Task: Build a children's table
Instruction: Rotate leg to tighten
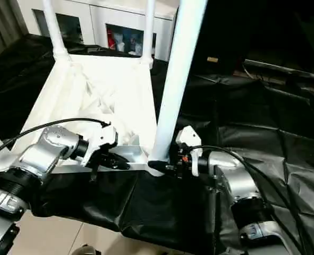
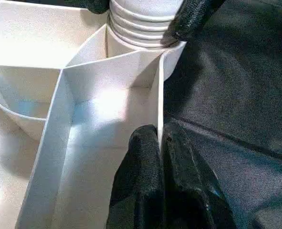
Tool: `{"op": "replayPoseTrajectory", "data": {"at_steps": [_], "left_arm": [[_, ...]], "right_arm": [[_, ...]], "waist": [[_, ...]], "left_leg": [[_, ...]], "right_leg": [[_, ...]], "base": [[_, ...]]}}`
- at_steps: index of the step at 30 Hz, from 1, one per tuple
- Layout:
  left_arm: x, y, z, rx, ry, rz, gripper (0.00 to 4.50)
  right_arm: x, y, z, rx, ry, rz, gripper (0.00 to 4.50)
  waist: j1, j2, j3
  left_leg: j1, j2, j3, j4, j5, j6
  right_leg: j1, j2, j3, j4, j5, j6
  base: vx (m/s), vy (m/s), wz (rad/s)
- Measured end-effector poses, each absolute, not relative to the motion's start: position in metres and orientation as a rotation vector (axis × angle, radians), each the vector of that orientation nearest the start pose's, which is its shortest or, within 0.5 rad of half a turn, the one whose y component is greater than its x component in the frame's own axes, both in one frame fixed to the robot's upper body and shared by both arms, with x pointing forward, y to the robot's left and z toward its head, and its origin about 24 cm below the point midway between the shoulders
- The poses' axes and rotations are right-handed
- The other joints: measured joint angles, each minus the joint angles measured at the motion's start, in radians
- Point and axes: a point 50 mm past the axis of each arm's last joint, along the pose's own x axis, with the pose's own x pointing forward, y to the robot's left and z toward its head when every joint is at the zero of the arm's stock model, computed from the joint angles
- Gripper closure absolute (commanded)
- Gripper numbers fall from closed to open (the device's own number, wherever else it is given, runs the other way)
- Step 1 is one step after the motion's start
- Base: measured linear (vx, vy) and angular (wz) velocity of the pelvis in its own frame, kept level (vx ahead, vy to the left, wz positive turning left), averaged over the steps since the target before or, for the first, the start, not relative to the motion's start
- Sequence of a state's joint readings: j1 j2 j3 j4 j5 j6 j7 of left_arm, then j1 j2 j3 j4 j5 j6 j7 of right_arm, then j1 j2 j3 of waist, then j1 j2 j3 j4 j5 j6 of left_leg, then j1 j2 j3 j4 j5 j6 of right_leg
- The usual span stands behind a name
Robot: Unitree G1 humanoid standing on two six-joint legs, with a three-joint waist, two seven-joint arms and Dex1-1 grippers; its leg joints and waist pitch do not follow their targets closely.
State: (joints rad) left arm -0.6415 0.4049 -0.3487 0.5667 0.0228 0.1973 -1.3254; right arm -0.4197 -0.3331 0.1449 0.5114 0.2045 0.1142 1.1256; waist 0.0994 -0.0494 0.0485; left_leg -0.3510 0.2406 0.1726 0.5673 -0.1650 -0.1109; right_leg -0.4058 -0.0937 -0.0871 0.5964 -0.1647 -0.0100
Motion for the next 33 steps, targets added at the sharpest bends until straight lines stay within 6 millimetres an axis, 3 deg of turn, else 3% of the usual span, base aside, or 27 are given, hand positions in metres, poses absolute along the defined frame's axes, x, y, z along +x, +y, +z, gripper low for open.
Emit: {"op": "replayPoseTrajectory", "data": {"at_steps": [7,14,19,21,23,26,29,33], "left_arm": [[0.318,0.127,0.058,0.418,0.542,-1.4,4.5],[0.341,0.092,0.049,0.414,0.484,-1.098,4.5],[0.344,0.071,0.046,0.407,0.48,-1.011,4.5],[0.344,0.066,0.045,0.411,0.48,-1.002,4.5],[0.344,0.066,0.045,0.41,0.482,-1.003,4.5],[0.344,0.066,0.045,0.41,0.484,-1.016,4.5],[0.344,0.07,0.047,0.417,0.484,-1.027,4.5],[0.343,0.08,0.05,0.437,0.484,-1.086,4.5]], "right_arm": [[0.295,-0.144,0.03,-0.009,0.298,1.094,1.81],[0.326,-0.122,0.019,0.094,0.272,0.51,1.83],[0.337,-0.111,0.019,0.133,0.285,0.318,1.83],[0.339,-0.109,0.019,0.117,0.278,0.296,1.83],[0.338,-0.109,0.018,0.111,0.267,0.294,1.27],[0.338,-0.108,0.018,0.07,0.257,0.305,0.96],[0.338,-0.108,0.018,0.044,0.245,0.348,0.96],[0.331,-0.123,0.02,0.008,0.237,0.53,0.96]], "waist": [[-0.001,0.0,0.0],[-0.025,0.0,-0.002],[-0.037,0.001,-0.002],[-0.038,0.002,-0.003],[-0.039,0.004,-0.004],[-0.039,0.004,-0.005],[-0.04,0.003,-0.004],[-0.041,0.002,-0.003]], "left_leg": [[0.001,0.0,0.0,0.0,0.0,0.0],[0.004,-0.003,-0.001,0.001,0.0,0.0],[0.003,-0.004,-0.002,0.001,0.0,0.0],[0.002,-0.005,-0.003,0.001,0.0,0.0],[0.001,-0.005,-0.003,0.0,0.0,0.0],[0.001,-0.005,-0.003,0.0,0.0,0.0],[0.0,-0.005,-0.003,0.0,0.0,0.0],[0.0,-0.005,-0.003,-0.003,0.0,0.0]], "right_leg": [[0.001,0.0,0.001,0.0,0.0,0.0],[0.003,0.0,0.003,-0.002,-0.003,0.007],[0.003,0.0,0.003,-0.008,-0.003,0.007],[0.004,0.0,0.002,-0.013,-0.003,0.007],[0.005,0.0,0.002,-0.016,-0.003,0.007],[0.005,0.0,0.003,-0.018,-0.003,0.007],[0.005,0.0,0.003,-0.018,-0.002,0.007],[0.003,0.0,0.002,-0.018,0.005,0.008]], "base": [[0.0,0.0,0.0],[-0.023,0.0,-0.01],[0.0,0.0,0.0],[0.0,0.0,0.0],[0.0,0.0,0.0],[0.0,0.0,0.0],[0.0,0.0,0.0],[0.0,0.0,0.0]]}}
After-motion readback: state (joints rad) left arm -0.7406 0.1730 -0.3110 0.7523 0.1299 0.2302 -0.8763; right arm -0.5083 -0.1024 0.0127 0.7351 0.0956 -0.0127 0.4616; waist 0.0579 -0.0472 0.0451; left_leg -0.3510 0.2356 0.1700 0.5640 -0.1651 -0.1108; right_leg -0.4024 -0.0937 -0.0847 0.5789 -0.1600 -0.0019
